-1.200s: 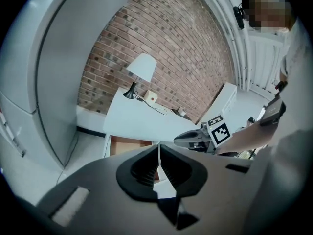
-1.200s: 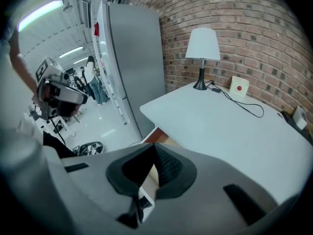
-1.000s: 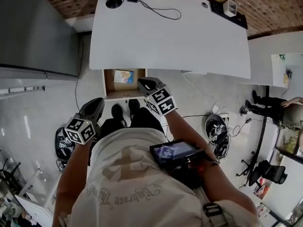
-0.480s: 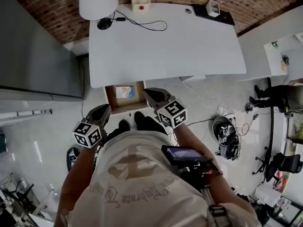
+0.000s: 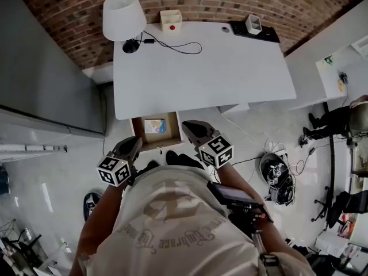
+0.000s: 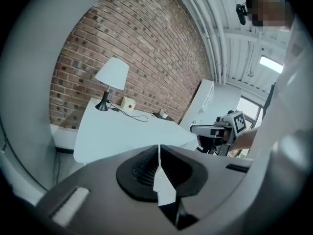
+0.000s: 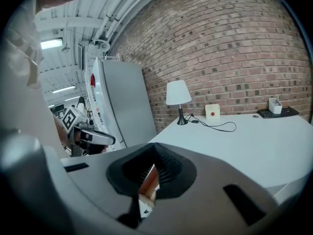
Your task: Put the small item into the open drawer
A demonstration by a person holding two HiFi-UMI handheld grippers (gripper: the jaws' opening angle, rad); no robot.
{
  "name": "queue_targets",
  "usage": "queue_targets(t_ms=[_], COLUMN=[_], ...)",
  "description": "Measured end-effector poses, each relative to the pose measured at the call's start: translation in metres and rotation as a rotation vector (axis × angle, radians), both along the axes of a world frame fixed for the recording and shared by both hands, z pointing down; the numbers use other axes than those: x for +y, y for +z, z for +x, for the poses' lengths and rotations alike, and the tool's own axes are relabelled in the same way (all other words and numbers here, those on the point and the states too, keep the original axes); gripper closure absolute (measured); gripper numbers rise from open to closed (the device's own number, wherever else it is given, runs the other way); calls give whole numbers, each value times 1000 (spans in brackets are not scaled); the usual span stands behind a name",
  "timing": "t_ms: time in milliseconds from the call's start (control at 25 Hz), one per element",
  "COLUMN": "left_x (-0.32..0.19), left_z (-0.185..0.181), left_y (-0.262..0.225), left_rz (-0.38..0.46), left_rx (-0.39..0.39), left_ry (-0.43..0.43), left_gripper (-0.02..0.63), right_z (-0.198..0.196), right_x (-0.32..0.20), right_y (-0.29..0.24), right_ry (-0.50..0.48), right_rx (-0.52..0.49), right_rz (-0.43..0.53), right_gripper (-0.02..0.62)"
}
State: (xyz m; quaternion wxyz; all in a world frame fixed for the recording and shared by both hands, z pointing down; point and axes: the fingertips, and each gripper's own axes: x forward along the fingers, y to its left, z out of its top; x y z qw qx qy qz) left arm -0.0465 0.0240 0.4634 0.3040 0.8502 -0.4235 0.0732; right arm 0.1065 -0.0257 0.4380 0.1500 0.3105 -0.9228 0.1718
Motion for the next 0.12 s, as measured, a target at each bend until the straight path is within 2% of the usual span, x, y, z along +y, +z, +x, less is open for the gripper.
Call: queue_targets(t_ms=[120], left_x=[6], left_z=[0], left_y=[2], left_rz=[-2], left_rx=[7], left_ry=[2], left_gripper=[591], right_z=[1], right_x=[5], right_y=[-3], right_ry=[7], right_rx=[5], right_rz=[0], right_gripper=[589])
